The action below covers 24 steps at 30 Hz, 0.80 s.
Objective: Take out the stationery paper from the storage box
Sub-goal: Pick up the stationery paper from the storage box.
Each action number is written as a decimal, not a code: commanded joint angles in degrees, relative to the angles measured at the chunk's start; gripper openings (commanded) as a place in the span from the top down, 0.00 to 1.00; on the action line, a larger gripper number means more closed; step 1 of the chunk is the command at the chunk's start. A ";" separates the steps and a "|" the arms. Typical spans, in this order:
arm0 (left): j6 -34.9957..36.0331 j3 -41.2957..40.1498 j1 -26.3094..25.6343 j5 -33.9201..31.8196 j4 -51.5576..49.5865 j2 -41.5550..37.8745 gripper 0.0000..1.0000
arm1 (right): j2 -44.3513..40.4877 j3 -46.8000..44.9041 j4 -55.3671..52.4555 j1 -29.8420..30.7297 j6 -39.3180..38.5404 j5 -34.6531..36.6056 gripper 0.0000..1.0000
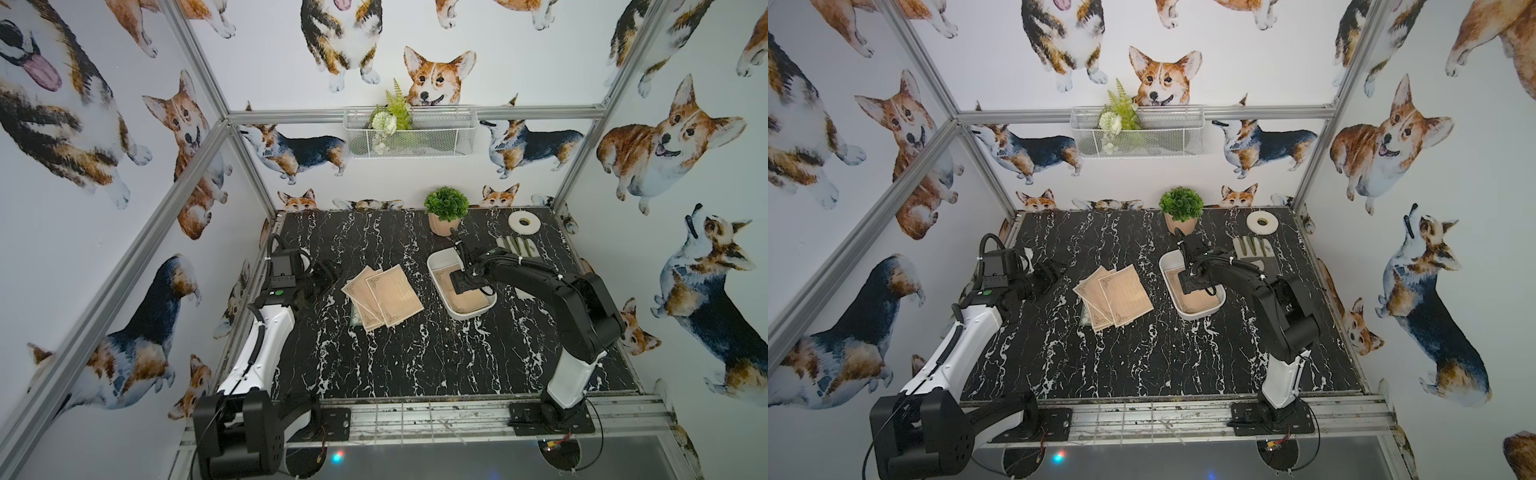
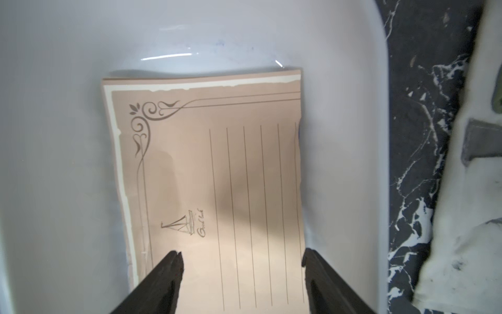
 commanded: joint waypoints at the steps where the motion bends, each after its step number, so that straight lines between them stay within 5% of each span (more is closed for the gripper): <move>1: -0.34 0.37 0.11 0.59 0.92 0.23 0.28 | 2.31 1.48 1.60 -0.65 -0.31 1.12 0.25; 11: 0.36 0.37 0.11 0.33 0.20 0.21 0.28 | 7.26 1.48 3.17 -3.34 1.16 -0.74 0.27; 24: 0.63 0.37 0.11 0.23 0.13 0.58 0.28 | 5.77 -0.68 3.54 -3.52 2.52 -1.26 0.69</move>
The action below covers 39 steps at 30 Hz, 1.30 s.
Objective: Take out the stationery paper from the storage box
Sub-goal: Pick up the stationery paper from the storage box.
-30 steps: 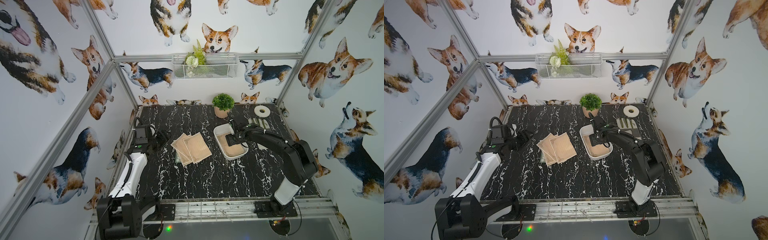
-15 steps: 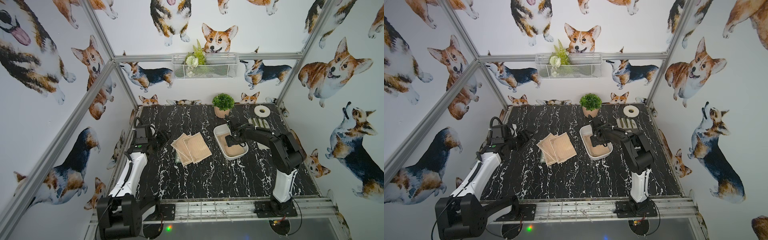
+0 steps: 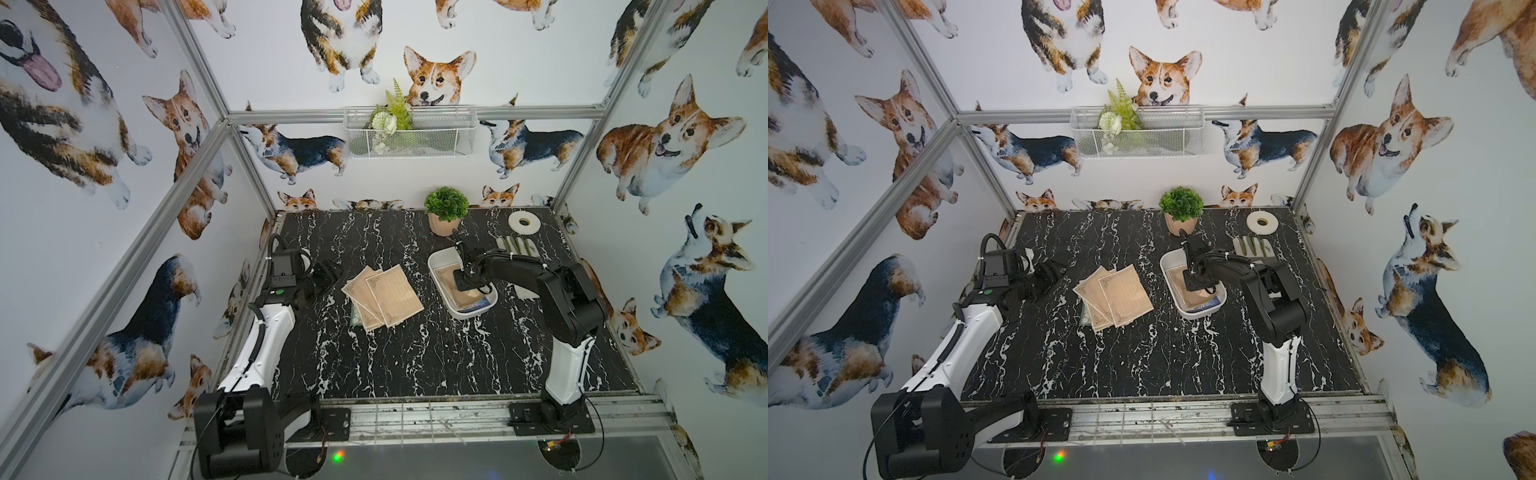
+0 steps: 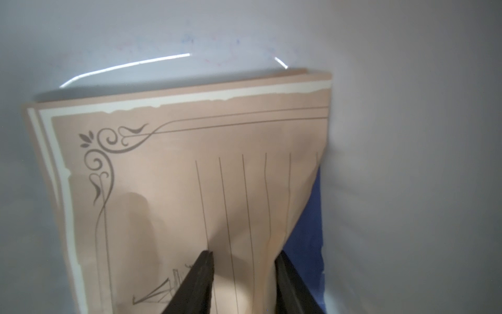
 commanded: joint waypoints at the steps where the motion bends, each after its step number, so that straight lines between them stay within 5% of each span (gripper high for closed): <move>1: 0.14 0.37 0.11 0.16 0.15 -0.14 0.28 | -1.12 -0.44 -2.74 -0.11 1.00 1.86 0.73; 9: -0.21 0.37 -0.71 1.49 1.94 -0.48 0.28 | -8.27 1.23 -4.40 -0.11 1.11 2.59 1.00; 13: -1.22 -0.09 -4.49 2.35 7.17 -1.07 0.28 | -12.19 1.93 -5.38 -0.11 1.53 1.85 1.00; 19: -7.06 -4.10 -13.40 6.03 28.18 2.05 0.26 | -18.39 3.39 -7.79 0.45 4.20 -0.98 1.00; 26: -8.27 -2.65 -27.47 1.43 41.19 10.88 0.25 | -22.60 4.41 -8.41 4.91 5.95 -0.97 1.00; 39: -9.16 6.00 -39.32 -1.64 45.39 23.52 0.26 | -24.08 4.41 -6.74 6.62 8.93 -4.16 1.00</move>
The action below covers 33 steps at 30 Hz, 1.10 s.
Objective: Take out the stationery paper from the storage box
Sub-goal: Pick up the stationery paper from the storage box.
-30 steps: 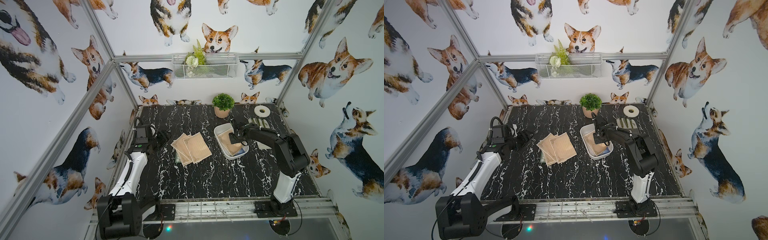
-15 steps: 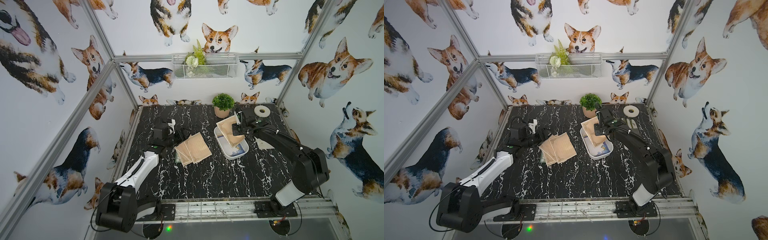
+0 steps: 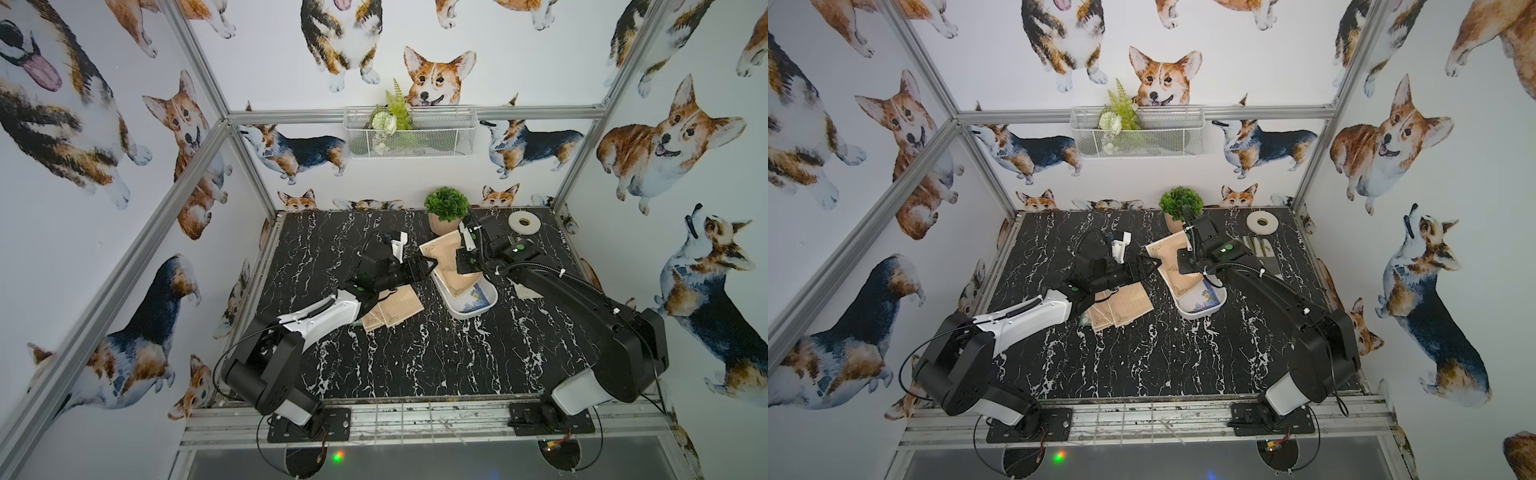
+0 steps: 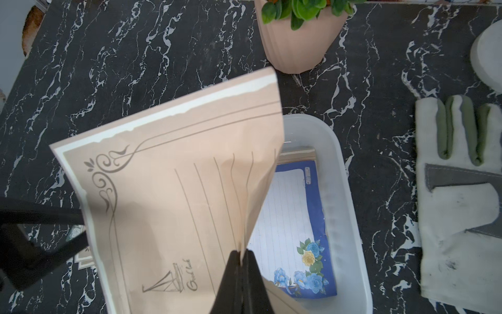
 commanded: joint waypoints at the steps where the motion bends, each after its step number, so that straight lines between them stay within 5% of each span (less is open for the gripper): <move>1: -1.34 2.03 -1.26 -0.60 3.63 2.61 0.27 | -0.52 0.17 0.80 0.43 1.69 -0.90 1.00; 10: -1.48 3.30 -2.64 -0.06 4.05 3.99 0.56 | -0.41 -0.74 0.51 0.43 1.17 0.84 1.00; 15: -1.60 3.81 -2.64 -0.03 3.18 3.98 0.99 | -0.32 -0.94 0.78 0.43 1.35 1.35 1.00; 22: -1.61 4.48 -2.64 1.01 2.32 4.61 1.00 | -0.61 -0.93 0.49 0.43 1.37 1.31 1.00; 23: -1.35 4.56 -2.64 1.25 2.05 4.58 1.00 | -0.79 -0.93 0.19 0.43 1.19 1.33 0.95; 27: 2.58 5.60 -1.75 2.53 -3.00 2.49 1.00 | -2.97 -0.88 -1.09 0.37 -0.50 2.49 0.45; 30: 5.37 5.75 0.72 6.37 -6.44 -0.21 1.00 | -6.57 -1.50 -1.55 -0.62 -2.08 2.13 0.30; 33: 5.39 4.36 4.39 15.23 -5.12 -2.01 1.00 | -13.19 -5.10 1.55 -5.66 -1.91 -6.62 0.18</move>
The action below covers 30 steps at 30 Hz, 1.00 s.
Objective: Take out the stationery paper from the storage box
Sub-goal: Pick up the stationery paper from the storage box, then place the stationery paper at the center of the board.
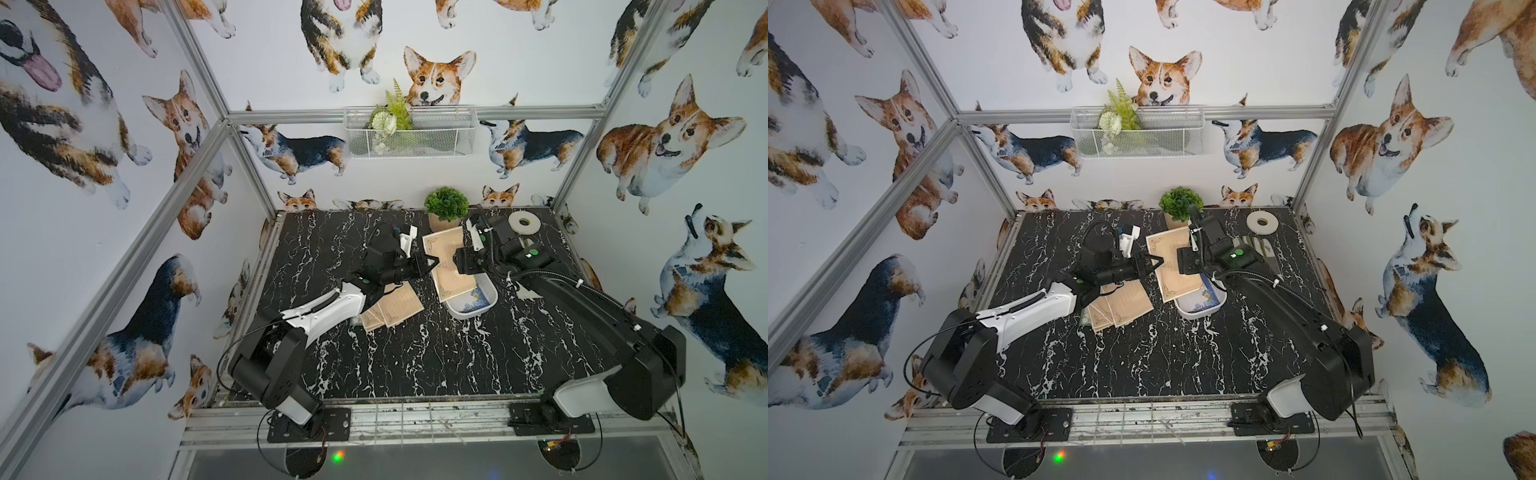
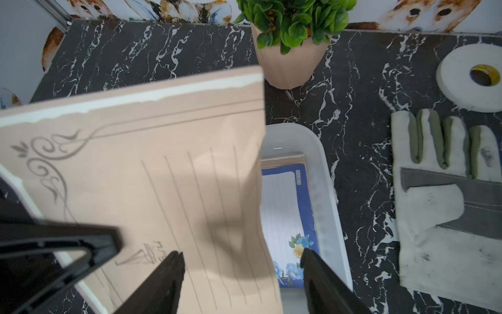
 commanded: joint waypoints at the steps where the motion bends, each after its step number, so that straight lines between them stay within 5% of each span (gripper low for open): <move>1: 1.64 -1.12 3.53 13.09 0.46 -1.45 1.00 | -7.23 -4.66 4.82 -6.00 0.36 -11.54 0.14; 6: -1.98 -3.59 5.46 27.41 8.95 -0.45 1.00 | -18.55 -19.70 34.96 -16.08 10.85 -54.04 0.06; 11: -2.72 -4.32 5.28 29.60 12.08 -1.86 1.00 | -16.33 -27.80 64.83 -16.45 31.54 -67.11 0.05; 19: 0.58 -3.01 5.19 29.13 5.76 -4.22 1.00 | -5.92 -31.30 82.35 -16.45 44.53 -72.21 0.14; 23: 1.77 -3.03 5.19 29.00 4.11 -4.95 1.00 | -7.43 -31.04 74.44 -16.45 39.12 -71.61 0.15; 30: 4.89 -2.48 5.18 28.14 -0.42 -5.94 1.00 | -16.72 -26.45 45.66 -17.13 18.58 -66.40 0.14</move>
